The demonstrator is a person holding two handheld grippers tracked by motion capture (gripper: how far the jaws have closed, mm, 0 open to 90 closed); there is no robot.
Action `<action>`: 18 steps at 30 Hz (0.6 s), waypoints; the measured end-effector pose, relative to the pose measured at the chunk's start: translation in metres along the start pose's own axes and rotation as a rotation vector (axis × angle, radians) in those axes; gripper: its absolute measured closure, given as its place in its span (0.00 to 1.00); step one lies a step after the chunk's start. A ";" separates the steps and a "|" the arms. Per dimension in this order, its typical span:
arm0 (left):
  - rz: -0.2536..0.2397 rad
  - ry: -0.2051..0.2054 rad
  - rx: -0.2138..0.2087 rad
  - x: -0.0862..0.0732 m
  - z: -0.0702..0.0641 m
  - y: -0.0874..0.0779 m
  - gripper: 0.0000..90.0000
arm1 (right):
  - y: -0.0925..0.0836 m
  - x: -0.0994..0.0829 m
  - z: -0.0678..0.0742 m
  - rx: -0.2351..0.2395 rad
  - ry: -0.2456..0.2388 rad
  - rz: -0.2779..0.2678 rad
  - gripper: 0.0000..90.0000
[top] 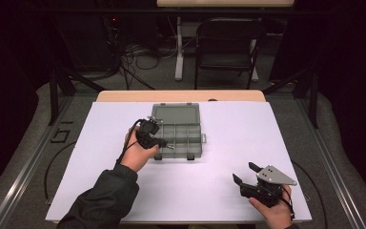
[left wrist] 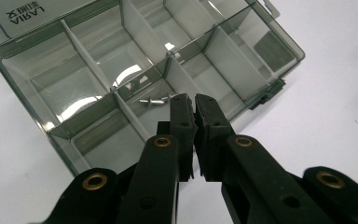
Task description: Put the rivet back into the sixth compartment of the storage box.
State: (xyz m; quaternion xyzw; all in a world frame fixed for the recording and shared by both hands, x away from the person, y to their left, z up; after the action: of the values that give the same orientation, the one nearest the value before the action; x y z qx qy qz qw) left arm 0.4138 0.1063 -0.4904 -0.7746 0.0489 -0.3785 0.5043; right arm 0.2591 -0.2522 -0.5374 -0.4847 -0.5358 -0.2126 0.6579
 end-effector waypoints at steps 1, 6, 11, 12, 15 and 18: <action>-0.002 -0.003 0.001 0.000 0.001 0.002 0.96 | 0.000 0.000 0.000 0.000 0.000 0.000 0.31; 0.009 -0.003 0.004 0.001 0.001 0.008 0.96 | 0.000 0.000 0.000 0.001 0.003 0.000 0.31; 0.021 0.000 0.011 0.001 0.002 0.010 0.95 | 0.000 0.000 0.000 0.002 0.002 0.001 0.31; 0.019 0.001 0.011 0.001 0.002 0.010 0.93 | 0.000 0.000 0.000 0.002 0.002 0.001 0.31; 0.015 0.002 0.016 0.000 0.001 0.008 0.83 | 0.000 0.000 0.000 0.003 0.003 0.000 0.31; -0.007 0.001 0.017 0.000 0.001 0.006 0.74 | 0.000 0.000 0.000 0.003 0.004 0.000 0.31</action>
State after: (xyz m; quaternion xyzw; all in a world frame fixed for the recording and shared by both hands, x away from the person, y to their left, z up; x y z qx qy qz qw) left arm 0.4156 0.1043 -0.4954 -0.7702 0.0429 -0.3810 0.5097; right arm 0.2595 -0.2524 -0.5377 -0.4832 -0.5349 -0.2127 0.6597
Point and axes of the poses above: each handheld gripper's, and its own axes: y roughly forward along the jaws, x roughly out of its top, z roughly to its left, the point moved 1 cm from there along y, roughly forward along the jaws, and after that the axes turned 1 degree about -x, right-handed, at the moved point
